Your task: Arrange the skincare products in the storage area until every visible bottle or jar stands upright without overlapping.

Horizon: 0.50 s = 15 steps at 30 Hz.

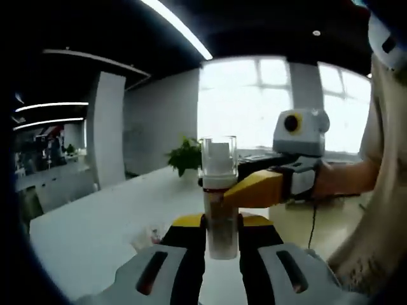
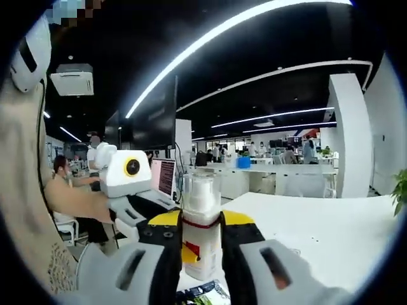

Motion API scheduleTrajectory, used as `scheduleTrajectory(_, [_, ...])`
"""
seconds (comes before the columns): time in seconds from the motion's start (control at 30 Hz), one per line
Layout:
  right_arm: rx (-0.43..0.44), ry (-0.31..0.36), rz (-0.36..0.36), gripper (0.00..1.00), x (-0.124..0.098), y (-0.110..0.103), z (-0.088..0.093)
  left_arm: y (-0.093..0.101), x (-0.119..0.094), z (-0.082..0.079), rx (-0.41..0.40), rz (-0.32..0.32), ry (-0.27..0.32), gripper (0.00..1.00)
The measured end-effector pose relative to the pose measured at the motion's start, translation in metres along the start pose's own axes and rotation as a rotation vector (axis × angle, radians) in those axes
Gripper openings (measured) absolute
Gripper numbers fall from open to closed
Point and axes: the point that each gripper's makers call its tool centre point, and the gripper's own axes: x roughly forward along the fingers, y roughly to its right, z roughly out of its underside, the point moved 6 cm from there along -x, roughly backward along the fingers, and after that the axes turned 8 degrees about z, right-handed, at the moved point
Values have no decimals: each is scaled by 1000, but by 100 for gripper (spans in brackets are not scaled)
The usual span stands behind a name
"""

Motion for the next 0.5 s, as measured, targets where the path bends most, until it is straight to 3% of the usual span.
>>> scheduleTrajectory(0.2, [-22,-15,-15,22,-10,5,-2,2,11,2,-3,65,1,14])
scheduleTrajectory(0.27, [-8,6,-10,22,-12,9,-5,1,14,5,-1,74,-13,15])
scheduleTrajectory(0.5, [-6,-9,2,21,-12,12,-2,-2,19,12,-13,98,-11,15])
